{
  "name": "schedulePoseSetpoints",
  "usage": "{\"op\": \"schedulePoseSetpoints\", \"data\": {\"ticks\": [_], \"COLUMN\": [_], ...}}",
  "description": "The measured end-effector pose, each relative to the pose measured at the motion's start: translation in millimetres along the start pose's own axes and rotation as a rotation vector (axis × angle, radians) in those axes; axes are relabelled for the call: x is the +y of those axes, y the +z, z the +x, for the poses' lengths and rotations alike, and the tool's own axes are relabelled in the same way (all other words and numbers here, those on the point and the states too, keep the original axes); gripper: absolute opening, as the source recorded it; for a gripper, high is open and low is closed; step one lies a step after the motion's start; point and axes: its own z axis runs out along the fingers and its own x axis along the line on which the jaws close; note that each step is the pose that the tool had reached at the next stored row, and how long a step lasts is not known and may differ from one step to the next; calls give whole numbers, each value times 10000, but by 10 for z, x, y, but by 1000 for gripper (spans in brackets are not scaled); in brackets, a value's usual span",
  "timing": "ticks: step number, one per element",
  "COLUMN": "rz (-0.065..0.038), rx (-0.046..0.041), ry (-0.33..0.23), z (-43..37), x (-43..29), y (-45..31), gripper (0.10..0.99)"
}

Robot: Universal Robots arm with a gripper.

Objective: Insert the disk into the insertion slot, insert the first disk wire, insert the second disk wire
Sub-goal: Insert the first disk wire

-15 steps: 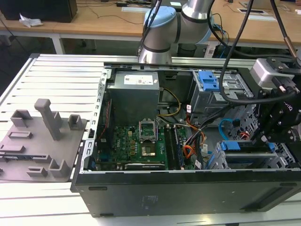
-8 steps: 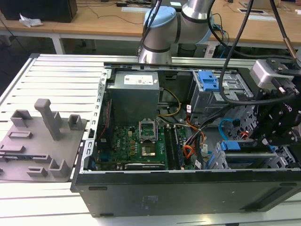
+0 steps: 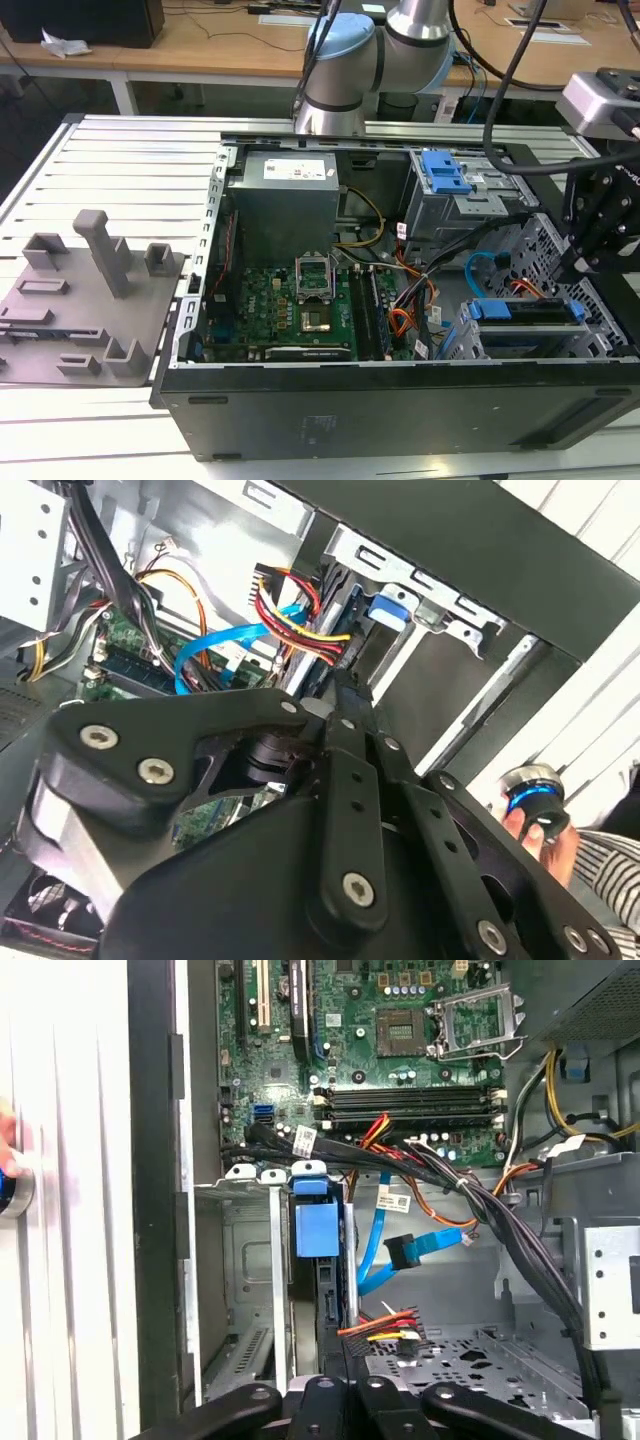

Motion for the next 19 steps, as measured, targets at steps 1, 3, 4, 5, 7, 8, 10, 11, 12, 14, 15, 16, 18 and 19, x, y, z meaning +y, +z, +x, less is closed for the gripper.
{"op": "schedulePoseSetpoints", "data": {"ticks": [1, 3, 4, 5, 7, 8, 10, 11, 12, 14, 15, 16, 18, 19], "rz": [0, 0, 0, 0, 0, 0, 0, 1, 1, 0, 1, 0, 0, 0], "rx": [1, 5, 2, 3, 2, 2, 2, 4, 3, 2, 3, 3, 3, 3], "ry": [0, 0, 0, 0, 0, 1, 1, -1, -2, 0, 0, 0, 0, 0], "z": [0, 2, 5, 7, 10, 11, 13, 13, 12, 12, 12, 12, 12, 12], "x": [0, 32, 75, 117, 160, 170, 187, 189, 190, 191, 191, 191, 192, 192], "y": [-1, -1, 2, 3, 6, 7, 7, 7, 7, 7, 7, 7, 7, 7], "gripper": [106, 106, 106, 106, 106, 106, 106, 106, 106, 106, 106, 106, 106, 106]}}
